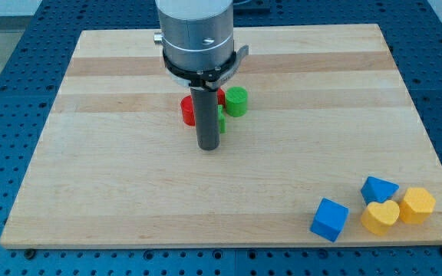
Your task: Place yellow hexagon above blue triangle
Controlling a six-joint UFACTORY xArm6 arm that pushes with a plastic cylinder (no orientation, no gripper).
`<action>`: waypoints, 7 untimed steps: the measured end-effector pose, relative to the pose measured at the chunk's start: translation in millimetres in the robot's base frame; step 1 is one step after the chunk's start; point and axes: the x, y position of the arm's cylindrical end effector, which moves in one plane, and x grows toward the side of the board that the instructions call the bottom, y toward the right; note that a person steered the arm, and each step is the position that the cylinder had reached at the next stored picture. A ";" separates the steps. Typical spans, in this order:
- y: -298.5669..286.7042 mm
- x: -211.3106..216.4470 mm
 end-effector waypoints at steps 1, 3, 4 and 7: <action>2.4 -17.4; 186.8 -53.7; 262.5 -52.4; 381.3 -38.7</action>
